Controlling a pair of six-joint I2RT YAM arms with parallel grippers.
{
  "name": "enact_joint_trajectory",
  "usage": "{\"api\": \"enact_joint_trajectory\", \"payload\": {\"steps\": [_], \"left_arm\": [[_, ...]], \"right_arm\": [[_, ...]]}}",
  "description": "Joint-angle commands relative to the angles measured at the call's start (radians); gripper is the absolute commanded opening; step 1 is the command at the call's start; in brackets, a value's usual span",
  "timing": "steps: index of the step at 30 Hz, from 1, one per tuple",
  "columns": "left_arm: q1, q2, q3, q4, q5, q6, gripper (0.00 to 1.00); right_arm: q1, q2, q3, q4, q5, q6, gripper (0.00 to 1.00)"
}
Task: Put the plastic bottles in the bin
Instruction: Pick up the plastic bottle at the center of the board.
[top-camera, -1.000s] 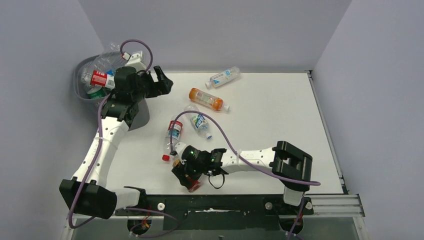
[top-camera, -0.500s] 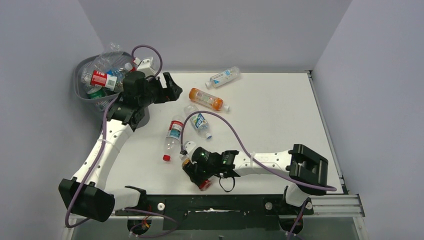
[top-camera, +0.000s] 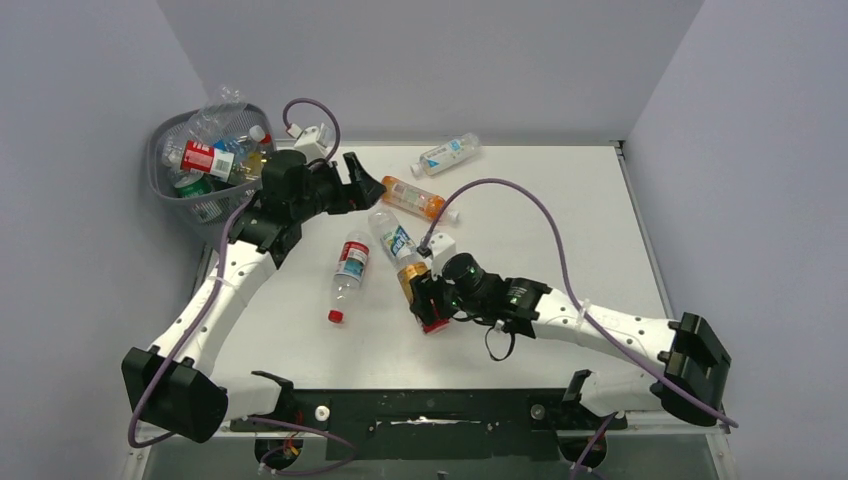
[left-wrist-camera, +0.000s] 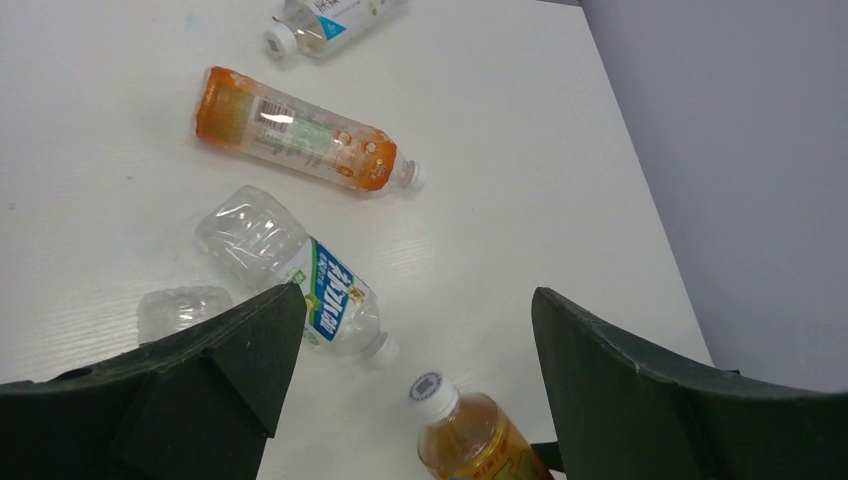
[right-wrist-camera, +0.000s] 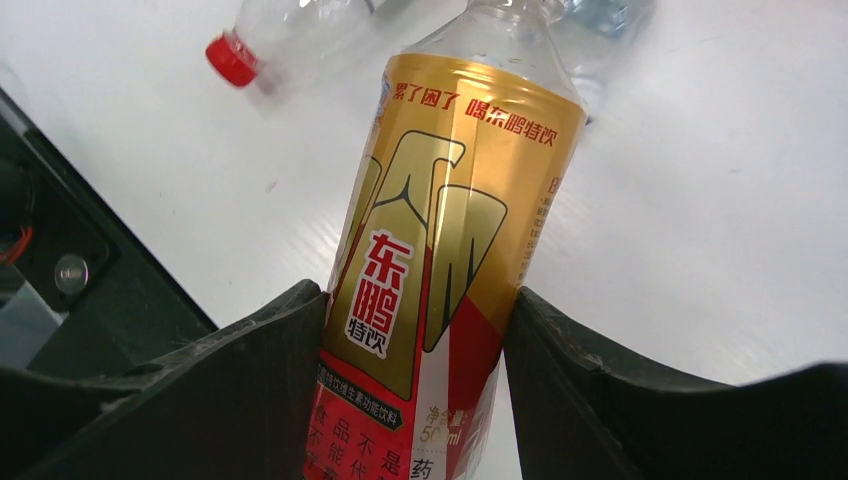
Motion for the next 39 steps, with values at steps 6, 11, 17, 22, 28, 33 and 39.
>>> {"api": "enact_joint_trajectory", "payload": {"steps": [6, 11, 17, 22, 28, 33, 39], "left_arm": [[-0.072, 0.049, -0.074, 0.219, 0.122, -0.139, 0.84], [-0.136, 0.09, -0.08, 0.277, 0.132, -0.185, 0.84], [-0.187, 0.134, -0.087, 0.322, 0.152, -0.223, 0.84], [-0.235, 0.154, -0.102, 0.359, 0.147, -0.249, 0.84], [-0.282, 0.187, -0.106, 0.398, 0.14, -0.275, 0.84], [-0.311, 0.211, -0.125, 0.466, 0.145, -0.315, 0.84], [-0.333, 0.234, -0.119, 0.471, 0.123, -0.313, 0.84]], "right_arm": [[-0.091, -0.138, 0.049, 0.012, 0.068, -0.037, 0.46], [-0.129, -0.162, 0.074, 0.013, 0.077, -0.05, 0.46], [-0.198, -0.187, 0.098, 0.01, 0.056, -0.073, 0.46], [-0.237, -0.189, 0.12, 0.008, 0.03, -0.091, 0.47], [-0.255, -0.196, 0.127, 0.029, 0.021, -0.094, 0.47], [-0.263, -0.198, 0.133, 0.04, 0.022, -0.095, 0.47], [-0.265, -0.215, 0.13, 0.044, 0.024, -0.095, 0.47]]}}
